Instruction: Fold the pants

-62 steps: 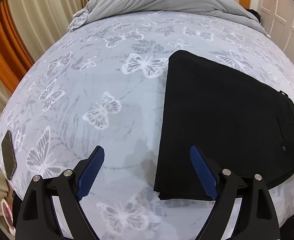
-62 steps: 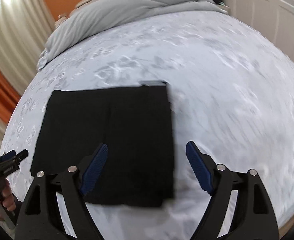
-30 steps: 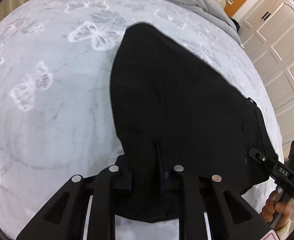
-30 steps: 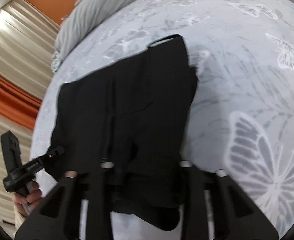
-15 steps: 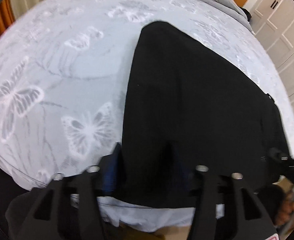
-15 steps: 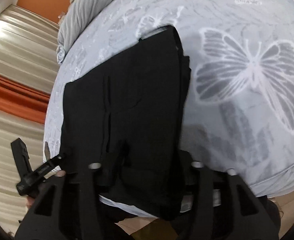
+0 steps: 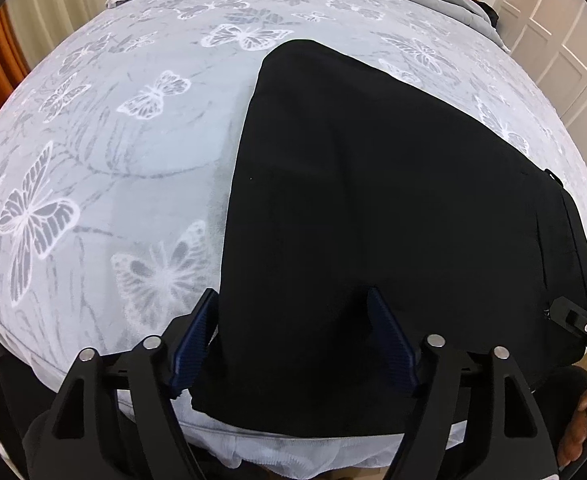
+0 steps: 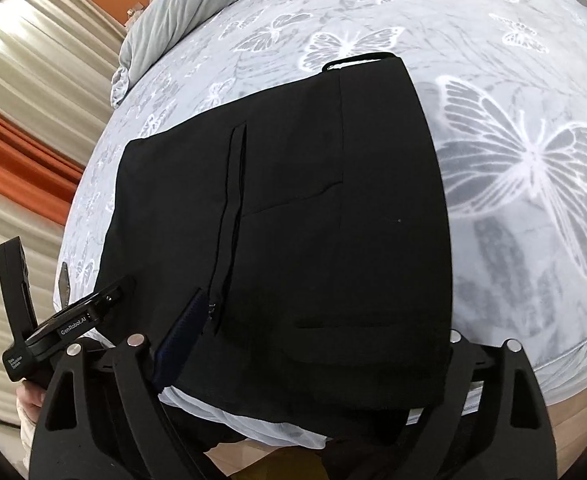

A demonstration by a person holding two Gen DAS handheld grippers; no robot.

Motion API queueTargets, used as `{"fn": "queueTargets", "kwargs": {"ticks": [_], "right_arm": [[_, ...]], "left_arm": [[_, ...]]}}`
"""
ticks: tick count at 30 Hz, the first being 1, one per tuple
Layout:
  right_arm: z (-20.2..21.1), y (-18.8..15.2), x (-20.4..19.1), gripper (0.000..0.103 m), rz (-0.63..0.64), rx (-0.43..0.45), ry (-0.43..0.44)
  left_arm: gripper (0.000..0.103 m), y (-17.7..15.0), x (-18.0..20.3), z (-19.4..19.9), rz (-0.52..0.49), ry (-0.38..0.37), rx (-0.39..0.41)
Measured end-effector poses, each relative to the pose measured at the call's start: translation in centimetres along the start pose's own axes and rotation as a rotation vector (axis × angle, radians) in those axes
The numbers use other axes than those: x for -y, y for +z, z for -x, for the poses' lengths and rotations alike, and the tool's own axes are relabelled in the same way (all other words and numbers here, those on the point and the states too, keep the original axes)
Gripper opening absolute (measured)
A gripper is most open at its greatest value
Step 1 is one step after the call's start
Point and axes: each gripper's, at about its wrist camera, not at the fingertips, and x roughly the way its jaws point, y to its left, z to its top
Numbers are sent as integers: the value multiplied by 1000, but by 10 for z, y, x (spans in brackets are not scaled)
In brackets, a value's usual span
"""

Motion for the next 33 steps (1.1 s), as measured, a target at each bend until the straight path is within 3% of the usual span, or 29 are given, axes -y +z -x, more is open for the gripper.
{"fn": "queueTargets", "kwargs": {"ticks": [4, 6, 7, 9, 10, 11, 14, 20, 27, 33], "right_arm": [[1, 1, 4, 84, -41, 7, 28], [0, 0, 6, 77, -58, 11, 18], [0, 0, 7, 69, -63, 16, 10], [1, 0, 9, 60, -74, 20, 0], [2, 0, 11, 50, -85, 25, 1], [4, -1, 14, 39, -94, 27, 12], [13, -4, 9, 22, -96, 51, 51], [62, -22, -28, 19, 30, 76, 113], [115, -53, -69, 19, 170, 76, 155], [156, -51, -100, 19, 254, 125, 195]], "left_arm": [[82, 2, -2, -6, 19, -16, -3], [83, 2, 0, -7, 20, -10, -1], [83, 2, 2, -7, 20, -9, 1], [78, 3, 3, -8, 23, -24, 1], [73, 3, 3, -7, 28, -42, -1], [61, 4, 2, -5, 40, -73, -6], [14, 6, -5, 6, 87, -122, -14], [11, 5, -22, 73, 113, -305, 45], [6, -19, -19, 148, 3, -330, 101], [6, -28, -7, 209, -84, -352, 175]]}}
